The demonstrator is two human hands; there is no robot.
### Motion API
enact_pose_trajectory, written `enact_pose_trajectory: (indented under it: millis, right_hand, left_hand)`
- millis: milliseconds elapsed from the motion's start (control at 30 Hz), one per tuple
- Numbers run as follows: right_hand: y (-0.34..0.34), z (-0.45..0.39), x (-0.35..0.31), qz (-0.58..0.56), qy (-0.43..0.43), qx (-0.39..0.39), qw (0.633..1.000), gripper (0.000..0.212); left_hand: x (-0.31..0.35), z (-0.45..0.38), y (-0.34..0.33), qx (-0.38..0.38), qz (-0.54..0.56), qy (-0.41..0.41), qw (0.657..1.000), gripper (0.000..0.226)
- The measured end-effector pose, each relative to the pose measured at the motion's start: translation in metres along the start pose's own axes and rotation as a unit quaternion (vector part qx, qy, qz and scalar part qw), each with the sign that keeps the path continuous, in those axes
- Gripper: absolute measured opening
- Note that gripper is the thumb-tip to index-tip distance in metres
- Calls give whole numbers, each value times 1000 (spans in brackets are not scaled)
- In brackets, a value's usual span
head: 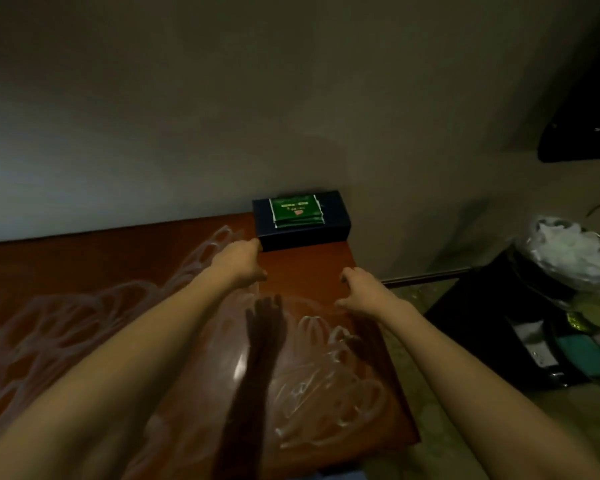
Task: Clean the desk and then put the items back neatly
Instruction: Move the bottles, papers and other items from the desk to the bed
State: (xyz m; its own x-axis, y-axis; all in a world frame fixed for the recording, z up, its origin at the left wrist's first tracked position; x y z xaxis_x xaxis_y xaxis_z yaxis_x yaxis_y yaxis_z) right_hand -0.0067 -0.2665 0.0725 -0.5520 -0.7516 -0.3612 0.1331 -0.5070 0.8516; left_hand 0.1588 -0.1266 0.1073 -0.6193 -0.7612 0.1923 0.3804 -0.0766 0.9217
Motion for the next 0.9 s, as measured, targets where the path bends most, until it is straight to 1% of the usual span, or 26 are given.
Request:
enact_pose_trajectory:
  millis: [100,167,233,300,400,500,600,700,800,900]
  right_hand:
    - [14,-46,19,-22,-7,-5,1000,52]
    - [22,-73,30,-44,-12,1,999,52]
    - [27,-98,40,-57,-17,2,998,53]
    - [27,-121,50,-67,-23,-1,998,52]
    - [33,-152,60,-79,-19,6,997,51]
    - [44,-181,66,-98,-9,21,995,53]
    - [53,-212,65,-126,23,30,991,55]
    - [57,-237,64,-133,43,43,989,61]
    - [54,-255,62,-115,52,71,989,61]
    - [52,-265,61,-129,51,93,986,59]
  left_hand:
    - [16,-52,13,4,-33,5,999,81]
    - [22,-86,18,7,-24,13,1000,92]
    - [29,-115,20,7,15,12,1000,97]
    - [33,-141,18,19,49,-5,999,98]
    - [32,-174,10,37,71,-14,997,101]
    - [27,-204,-2,20,52,-14,998,113]
    - [29,-230,-21,-21,24,-43,999,126]
    - [31,-241,-37,-41,-8,-74,996,127]
    - [28,-242,-41,-39,-24,-100,994,125]
    - [29,-237,-44,-22,-59,-139,988,123]
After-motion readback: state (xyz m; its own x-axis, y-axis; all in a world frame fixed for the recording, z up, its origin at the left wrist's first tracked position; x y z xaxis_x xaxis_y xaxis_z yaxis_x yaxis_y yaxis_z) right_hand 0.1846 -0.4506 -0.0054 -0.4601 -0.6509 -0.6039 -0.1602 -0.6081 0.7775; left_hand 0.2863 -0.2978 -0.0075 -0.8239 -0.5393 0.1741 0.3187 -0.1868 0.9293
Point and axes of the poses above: each hand's wrist, its own z-axis away from the middle knuckle, its own y-axis out of the back of the hand, x = y × z, the point moved 8 cm from there along -z, towards the middle knuckle, and after that the axes turned 2 degrees about y, right-handed, at the moved point
